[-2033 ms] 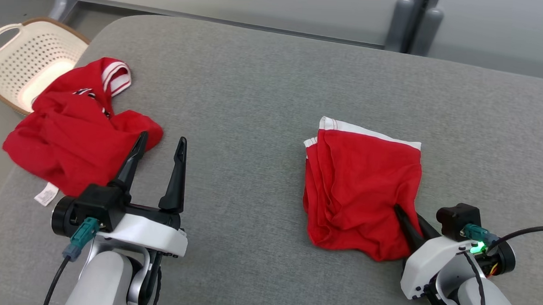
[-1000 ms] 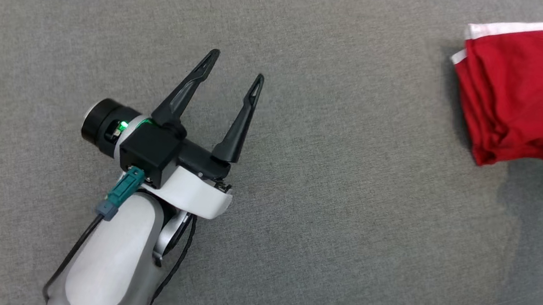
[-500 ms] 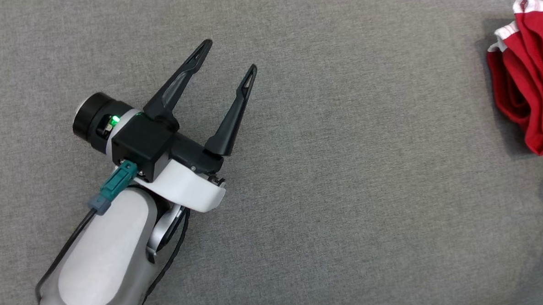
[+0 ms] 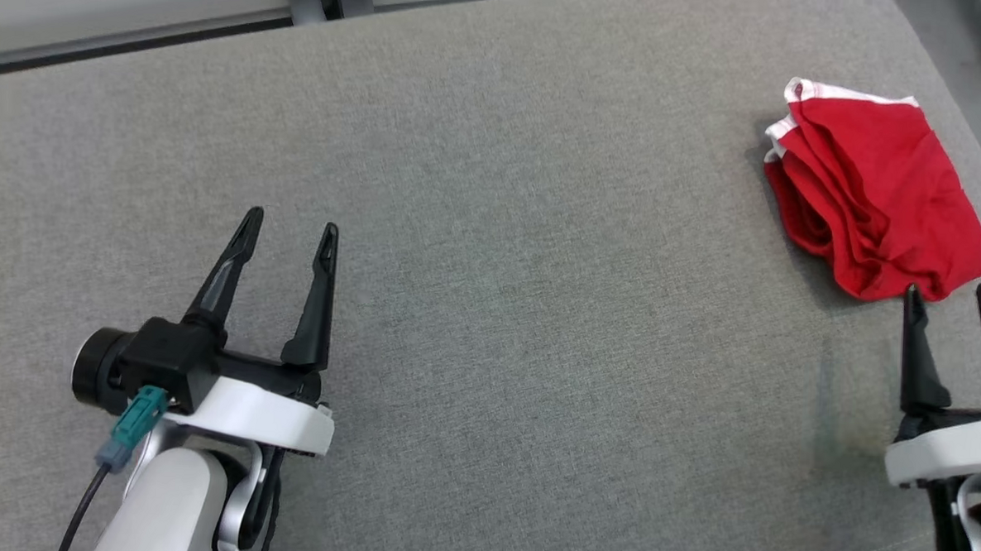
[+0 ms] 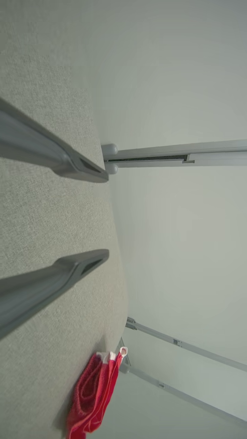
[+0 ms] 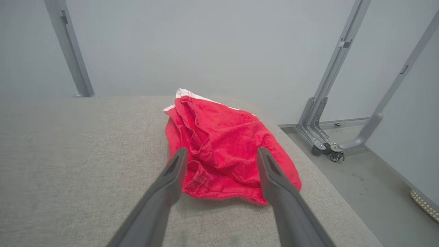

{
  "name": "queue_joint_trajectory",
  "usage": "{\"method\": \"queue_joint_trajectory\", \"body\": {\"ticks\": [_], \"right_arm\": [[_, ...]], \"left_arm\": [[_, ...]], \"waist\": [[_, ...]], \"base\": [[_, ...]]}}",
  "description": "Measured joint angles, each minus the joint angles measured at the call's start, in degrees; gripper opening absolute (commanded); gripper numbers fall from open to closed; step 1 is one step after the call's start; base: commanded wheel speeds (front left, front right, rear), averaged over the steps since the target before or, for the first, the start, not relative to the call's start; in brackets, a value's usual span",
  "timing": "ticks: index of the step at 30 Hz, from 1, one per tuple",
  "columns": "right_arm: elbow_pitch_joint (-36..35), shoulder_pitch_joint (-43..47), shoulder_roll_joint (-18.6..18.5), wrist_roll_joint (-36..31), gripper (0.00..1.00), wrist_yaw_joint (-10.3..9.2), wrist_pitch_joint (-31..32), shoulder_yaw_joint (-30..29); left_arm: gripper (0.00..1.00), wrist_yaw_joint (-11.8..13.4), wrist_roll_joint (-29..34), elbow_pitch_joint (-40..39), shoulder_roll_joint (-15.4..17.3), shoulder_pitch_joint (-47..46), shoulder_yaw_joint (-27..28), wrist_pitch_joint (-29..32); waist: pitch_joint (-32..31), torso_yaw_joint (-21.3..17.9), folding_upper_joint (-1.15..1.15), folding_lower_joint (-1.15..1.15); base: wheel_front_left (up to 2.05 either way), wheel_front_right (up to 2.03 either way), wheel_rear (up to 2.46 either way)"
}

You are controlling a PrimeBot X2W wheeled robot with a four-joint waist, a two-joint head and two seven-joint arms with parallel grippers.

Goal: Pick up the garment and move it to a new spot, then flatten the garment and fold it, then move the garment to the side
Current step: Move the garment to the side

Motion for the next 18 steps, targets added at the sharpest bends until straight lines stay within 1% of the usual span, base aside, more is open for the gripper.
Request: {"method": "queue_joint_trajectory", "body": {"ticks": [4, 8, 11, 16, 18], "right_arm": [[-7.16, 4.46, 3.44, -1.99, 1.0, 0.0, 2.69, 0.44], [-12.34, 7.78, 5.69, -3.11, 1.0, 0.0, 5.88, 1.27], [-15.59, 10.53, 6.88, -4.14, 1.0, 0.0, 8.04, 0.94], [-20.54, 15.44, 8.66, -5.05, 1.0, -0.01, 11.07, 0.11], [-22.39, 17.09, 9.07, -5.45, 1.0, -0.01, 12.51, 0.33]], "left_arm": [[1.0, 1.72, -1.37, 0.6, -0.32, 2.97, 1.65, -0.51], [1.0, 3.34, -2.33, 1.44, -0.62, 5.86, 3.05, -0.97], [1.0, 3.81, -3.22, 2.33, -0.45, 7.98, 3.92, -1.07], [1.0, 3.85, -3.99, 2.81, 0.34, 12.5, 4.22, -0.88], [1.0, 4.1, -4.21, 2.68, 1.08, 14.15, 4.66, -0.38]], "waist": [[-3.7, 1.31, 0.0, 0.0], [-6.83, 3.97, 0.0, 0.0], [-9.12, 6.59, 0.0, 0.0], [-13.11, 11.13, 0.0, 0.0], [-14.85, 12.58, 0.0, 0.0]], "base": [[0.0, 0.0, 0.0], [0.0, 0.0, 0.0], [0.0, 0.0, 0.0], [0.0, 0.0, 0.0], [0.0, 0.0, 0.0]]}}
